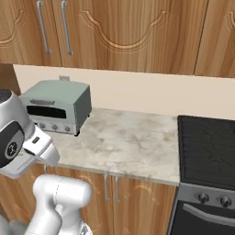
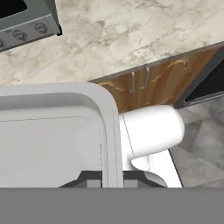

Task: Take the squash and eggplant out of the freezer and place them in the tupperware container on the counter. Then put the tupperware containing the vegetables back in the freezer.

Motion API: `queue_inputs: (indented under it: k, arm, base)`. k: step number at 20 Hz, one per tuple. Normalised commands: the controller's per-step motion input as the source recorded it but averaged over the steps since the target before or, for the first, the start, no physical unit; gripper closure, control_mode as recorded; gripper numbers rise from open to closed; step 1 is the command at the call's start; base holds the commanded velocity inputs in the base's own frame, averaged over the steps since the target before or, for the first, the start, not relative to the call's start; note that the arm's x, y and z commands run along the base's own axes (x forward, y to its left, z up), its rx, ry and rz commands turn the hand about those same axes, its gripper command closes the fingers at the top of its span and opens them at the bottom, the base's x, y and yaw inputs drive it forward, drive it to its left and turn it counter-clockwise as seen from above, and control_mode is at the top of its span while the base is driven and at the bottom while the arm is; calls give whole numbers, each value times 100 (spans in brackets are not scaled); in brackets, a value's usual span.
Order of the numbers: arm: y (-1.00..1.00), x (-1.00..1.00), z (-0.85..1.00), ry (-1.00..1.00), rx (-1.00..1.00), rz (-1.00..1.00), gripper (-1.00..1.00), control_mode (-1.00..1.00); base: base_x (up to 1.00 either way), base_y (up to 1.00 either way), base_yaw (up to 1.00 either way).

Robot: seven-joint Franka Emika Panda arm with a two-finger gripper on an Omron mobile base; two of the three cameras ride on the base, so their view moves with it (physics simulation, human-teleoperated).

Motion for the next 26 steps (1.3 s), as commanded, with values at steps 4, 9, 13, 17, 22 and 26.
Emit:
queue_inputs:
  k: [4, 9, 13, 17, 22, 26]
  arm:
    - [0, 0, 0, 0, 0, 0, 100, 100]
    - [0, 0, 0, 0, 0, 0, 100, 100]
    - [0, 0, 0, 0, 0, 0, 100, 100]
    - [0, 0, 0, 0, 0, 0, 100, 100]
    - [0, 0, 0, 0, 0, 0, 100, 100]
    - [0, 0, 0, 0, 0, 0, 100, 100]
  base:
    - [-85, 86, -2]
    - [-21, 100, -11]
    - [0, 100, -15]
    - [-1, 100, -13]
    - [0, 100, -3]
    - [-3, 100, -1]
